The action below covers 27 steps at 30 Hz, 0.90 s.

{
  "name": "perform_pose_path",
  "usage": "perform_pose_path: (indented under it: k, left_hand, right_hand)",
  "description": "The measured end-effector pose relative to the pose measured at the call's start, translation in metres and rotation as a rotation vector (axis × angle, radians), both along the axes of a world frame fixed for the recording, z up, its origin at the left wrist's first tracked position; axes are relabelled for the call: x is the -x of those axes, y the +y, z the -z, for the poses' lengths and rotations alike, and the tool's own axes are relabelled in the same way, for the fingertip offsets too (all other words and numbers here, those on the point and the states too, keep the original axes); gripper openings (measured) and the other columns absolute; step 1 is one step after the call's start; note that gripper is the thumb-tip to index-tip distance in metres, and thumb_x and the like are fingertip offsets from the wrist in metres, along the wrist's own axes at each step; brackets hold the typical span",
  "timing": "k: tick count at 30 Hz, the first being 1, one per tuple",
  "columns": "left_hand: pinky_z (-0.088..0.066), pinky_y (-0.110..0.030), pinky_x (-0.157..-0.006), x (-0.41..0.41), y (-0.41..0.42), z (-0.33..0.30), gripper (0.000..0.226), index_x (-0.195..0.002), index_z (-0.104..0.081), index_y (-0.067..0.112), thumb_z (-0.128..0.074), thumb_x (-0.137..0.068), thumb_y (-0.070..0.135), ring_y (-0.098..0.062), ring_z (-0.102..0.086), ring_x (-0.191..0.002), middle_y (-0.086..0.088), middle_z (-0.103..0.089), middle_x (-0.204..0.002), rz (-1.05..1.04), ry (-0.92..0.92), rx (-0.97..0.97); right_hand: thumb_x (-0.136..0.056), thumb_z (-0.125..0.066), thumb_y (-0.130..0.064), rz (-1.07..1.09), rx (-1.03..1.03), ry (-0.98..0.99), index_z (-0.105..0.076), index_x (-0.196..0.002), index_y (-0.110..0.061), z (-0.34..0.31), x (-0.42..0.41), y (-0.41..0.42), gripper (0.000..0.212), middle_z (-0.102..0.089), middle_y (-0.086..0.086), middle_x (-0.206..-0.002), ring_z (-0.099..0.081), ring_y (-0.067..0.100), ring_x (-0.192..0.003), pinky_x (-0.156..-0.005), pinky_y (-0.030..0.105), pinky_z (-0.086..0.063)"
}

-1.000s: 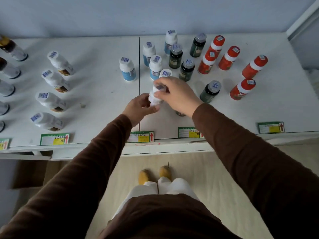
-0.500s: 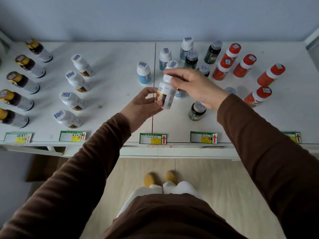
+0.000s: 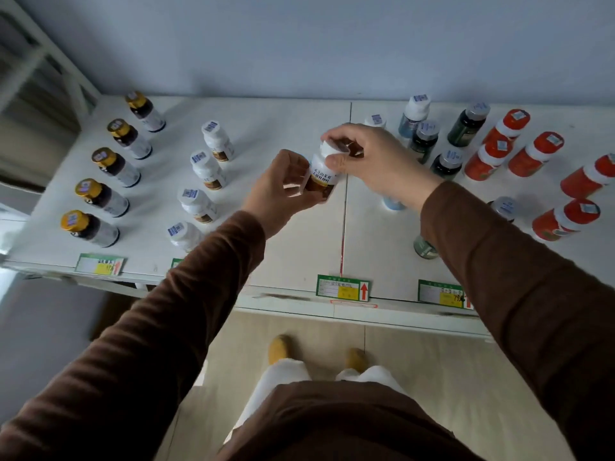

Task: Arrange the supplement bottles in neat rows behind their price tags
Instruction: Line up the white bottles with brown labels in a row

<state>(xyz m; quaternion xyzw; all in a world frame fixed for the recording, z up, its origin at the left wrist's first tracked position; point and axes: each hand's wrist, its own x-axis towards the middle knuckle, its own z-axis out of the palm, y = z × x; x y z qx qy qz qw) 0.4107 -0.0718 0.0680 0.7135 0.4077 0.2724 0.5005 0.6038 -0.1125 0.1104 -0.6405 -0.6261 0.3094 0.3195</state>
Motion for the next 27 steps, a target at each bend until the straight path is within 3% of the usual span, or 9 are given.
perform_pose_path:
  k: [3, 7, 12, 20, 23, 27]
  left_hand:
    - [-0.044, -0.022, -0.088, 0.034, 0.05, -0.016, 0.024, -0.103, -0.059, 0.026, -0.07, -0.082, 0.024, -0.005, -0.058, -0.104, 0.012, -0.062, -0.104, 0.003, 0.132, -0.126]
    - [-0.047, -0.033, -0.095, 0.077, 0.129, -0.027, 0.02, -0.107, -0.065, 0.021, -0.064, -0.087, 0.022, -0.017, -0.058, -0.11, -0.002, -0.062, -0.115, 0.0, 0.334, -0.337]
    - [-0.042, -0.034, -0.095, 0.12, 0.225, -0.022, 0.025, -0.114, -0.062, 0.018, -0.059, -0.09, 0.021, -0.025, -0.055, -0.112, -0.006, -0.06, -0.118, 0.009, 0.561, -0.517]
    - [-0.044, -0.038, -0.097, 0.14, 0.301, 0.022, 0.029, -0.119, -0.059, 0.021, -0.057, -0.092, 0.028, -0.026, -0.054, -0.114, -0.004, -0.061, -0.121, 0.059, 0.725, -0.453]
    - [-0.042, -0.033, -0.091, 0.136, 0.314, 0.039, 0.03, -0.12, -0.057, 0.021, -0.057, -0.091, 0.029, -0.024, -0.054, -0.113, -0.002, -0.061, -0.12, 0.06, 0.74, -0.444]
    - [-0.045, -0.038, -0.096, 0.131, 0.323, 0.054, 0.03, -0.119, -0.057, 0.017, -0.058, -0.091, 0.026, -0.025, -0.054, -0.111, -0.005, -0.061, -0.118, 0.086, 0.722, -0.385]
  right_hand:
    - [-0.089, -0.069, -0.022, 0.028, -0.048, -0.057, -0.065, -0.12, -0.015, -0.009, 0.026, 0.039, 0.031, -0.067, 0.001, -0.117, -0.061, 0.016, -0.105, -0.091, 0.029, -0.046]
    - [-0.089, -0.069, -0.024, 0.046, -0.071, -0.183, -0.063, -0.121, -0.018, -0.01, 0.065, 0.102, 0.033, -0.063, 0.003, -0.118, -0.058, 0.016, -0.105, -0.083, 0.023, -0.04]
    - [-0.088, -0.067, -0.02, 0.109, -0.019, -0.359, -0.061, -0.126, -0.02, 0.003, 0.108, 0.18, 0.038, -0.058, 0.006, -0.12, -0.055, 0.021, -0.109, -0.083, 0.023, -0.034]
    - [-0.091, -0.065, -0.017, 0.109, 0.066, -0.462, -0.057, -0.132, -0.018, 0.039, 0.148, 0.265, 0.042, -0.056, 0.008, -0.129, -0.052, 0.027, -0.119, -0.099, 0.033, -0.041]
    - [-0.091, -0.065, -0.017, 0.09, 0.09, -0.48, -0.056, -0.132, -0.018, 0.054, 0.153, 0.287, 0.043, -0.055, 0.008, -0.128, -0.051, 0.027, -0.119, -0.098, 0.034, -0.042]
    - [-0.09, -0.065, -0.017, 0.068, 0.113, -0.494, -0.056, -0.133, -0.019, 0.072, 0.154, 0.303, 0.044, -0.055, 0.006, -0.128, -0.05, 0.027, -0.119, -0.091, 0.03, -0.038]
